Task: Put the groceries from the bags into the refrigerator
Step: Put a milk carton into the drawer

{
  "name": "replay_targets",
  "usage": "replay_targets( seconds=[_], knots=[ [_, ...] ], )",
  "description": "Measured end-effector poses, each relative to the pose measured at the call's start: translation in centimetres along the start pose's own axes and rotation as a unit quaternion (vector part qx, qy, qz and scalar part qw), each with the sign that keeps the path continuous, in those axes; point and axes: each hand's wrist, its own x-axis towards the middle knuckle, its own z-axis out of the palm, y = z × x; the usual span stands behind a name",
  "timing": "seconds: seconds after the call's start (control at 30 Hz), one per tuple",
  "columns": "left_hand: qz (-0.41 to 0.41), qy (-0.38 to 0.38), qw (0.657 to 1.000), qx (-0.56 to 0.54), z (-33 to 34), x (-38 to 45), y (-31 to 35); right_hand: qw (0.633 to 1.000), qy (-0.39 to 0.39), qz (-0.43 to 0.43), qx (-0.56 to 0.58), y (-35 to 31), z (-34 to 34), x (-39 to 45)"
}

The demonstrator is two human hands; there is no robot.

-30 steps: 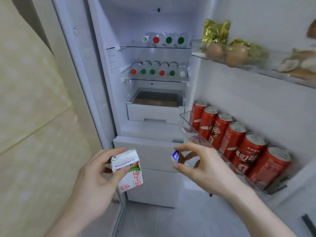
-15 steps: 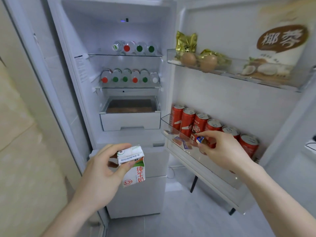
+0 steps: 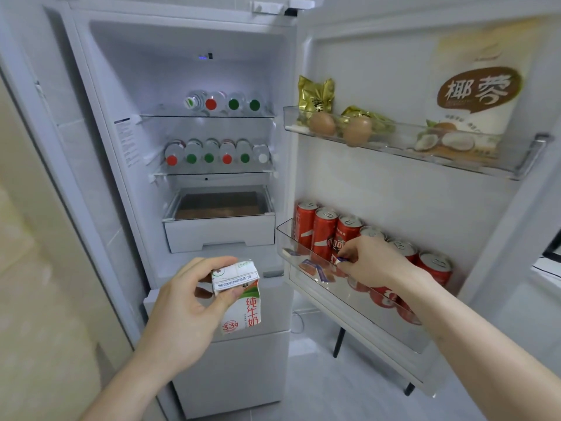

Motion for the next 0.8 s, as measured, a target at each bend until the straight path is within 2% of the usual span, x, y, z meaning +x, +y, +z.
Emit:
replay_targets(
  seconds=[0.2, 0.57, 0.8],
  knots=[
    [0.001, -0.002, 1.0, 0.003, 0.2, 0.9, -0.5, 0.999, 0.005, 0.011, 0.045, 0.2, 0.8, 0.2],
    [0.002, -0.016, 1.0, 0.005, 1.2, 0.9, -1.1, 0.992, -0.04, 0.07, 0.1, 0.8, 2.3, -1.5],
    [0.002, -0.014, 1.0, 0.005, 1.1, 0.3, -1.4, 0.984, -0.027, 0.08, 0.154, 0.6, 3.2, -1.6]
  ],
)
